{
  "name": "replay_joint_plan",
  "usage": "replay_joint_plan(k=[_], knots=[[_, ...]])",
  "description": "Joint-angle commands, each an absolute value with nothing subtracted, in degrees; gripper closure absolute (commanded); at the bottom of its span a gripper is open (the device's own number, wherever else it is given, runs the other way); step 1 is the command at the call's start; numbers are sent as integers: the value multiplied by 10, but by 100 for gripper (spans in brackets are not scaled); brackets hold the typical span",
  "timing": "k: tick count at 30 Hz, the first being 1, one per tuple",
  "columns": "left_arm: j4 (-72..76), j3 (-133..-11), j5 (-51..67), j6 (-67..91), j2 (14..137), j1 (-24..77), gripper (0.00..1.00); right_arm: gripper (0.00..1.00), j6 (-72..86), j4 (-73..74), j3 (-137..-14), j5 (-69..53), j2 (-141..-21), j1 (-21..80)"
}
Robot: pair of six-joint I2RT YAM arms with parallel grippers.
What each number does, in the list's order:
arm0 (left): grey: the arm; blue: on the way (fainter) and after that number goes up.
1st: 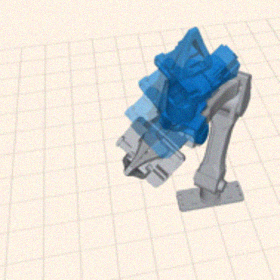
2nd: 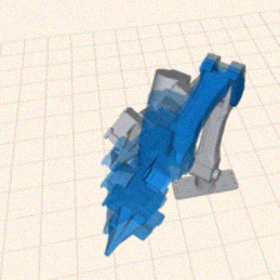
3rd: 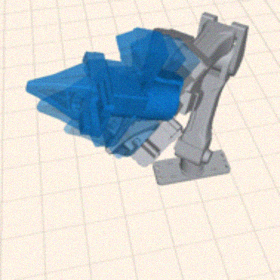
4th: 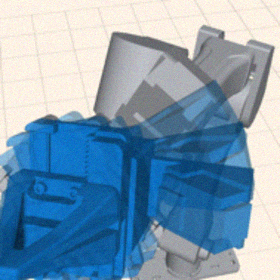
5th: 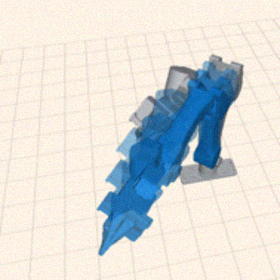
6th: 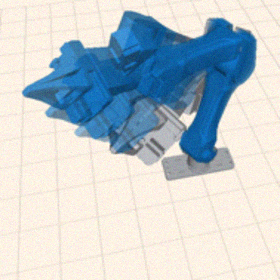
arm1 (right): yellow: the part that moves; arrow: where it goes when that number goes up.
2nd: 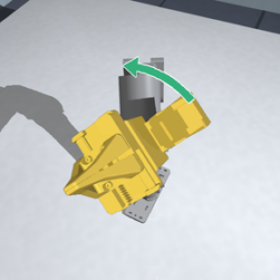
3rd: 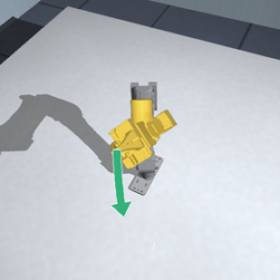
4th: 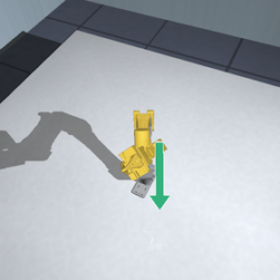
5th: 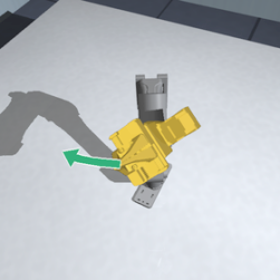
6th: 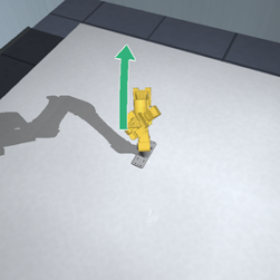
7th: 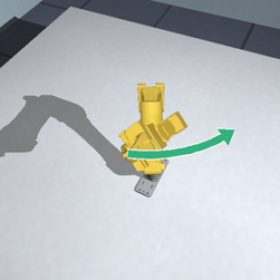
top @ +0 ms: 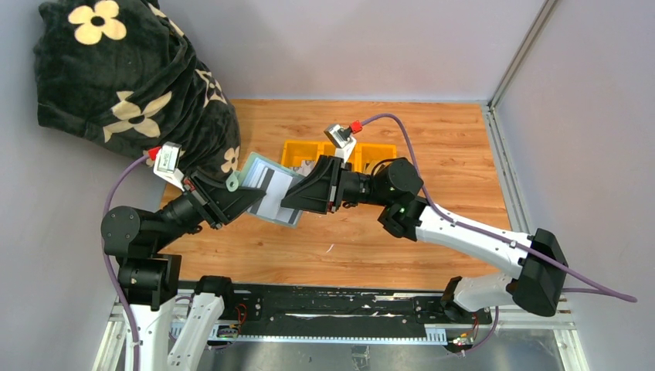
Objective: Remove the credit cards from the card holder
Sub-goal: Remove the credit card from the card holder.
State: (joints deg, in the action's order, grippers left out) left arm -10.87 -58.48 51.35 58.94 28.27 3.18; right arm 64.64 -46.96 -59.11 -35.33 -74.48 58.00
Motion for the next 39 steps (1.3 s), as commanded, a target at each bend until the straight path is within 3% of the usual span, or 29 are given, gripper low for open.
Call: replay_joint_plan(k=[1,4,6,8,11,21,30,33,34,39], knots=[[-96,-595,524,593,273,30,95,62,648,-460,-611,-306,-758,571],[-98,-596,524,590,272,31,95,63,664,-482,-613,-303,-771,570],[-99,-598,524,589,272,31,95,70,671,-501,-615,-309,-776,570],[-100,-598,524,587,272,30,95,88,675,-510,-613,-314,-776,570],[-99,-600,521,587,274,31,96,100,673,-531,-593,-312,-765,570],[-99,-611,514,592,281,31,96,100,692,-649,-521,-308,-740,570],[-110,-615,497,587,283,31,95,100,663,-596,-525,-313,-725,571],[-113,-609,497,579,280,31,94,71,659,-579,-541,-315,-728,573],[-114,-607,496,579,279,31,94,66,658,-574,-548,-314,-730,573],[-113,-606,498,580,275,31,94,64,658,-560,-572,-310,-747,573]])
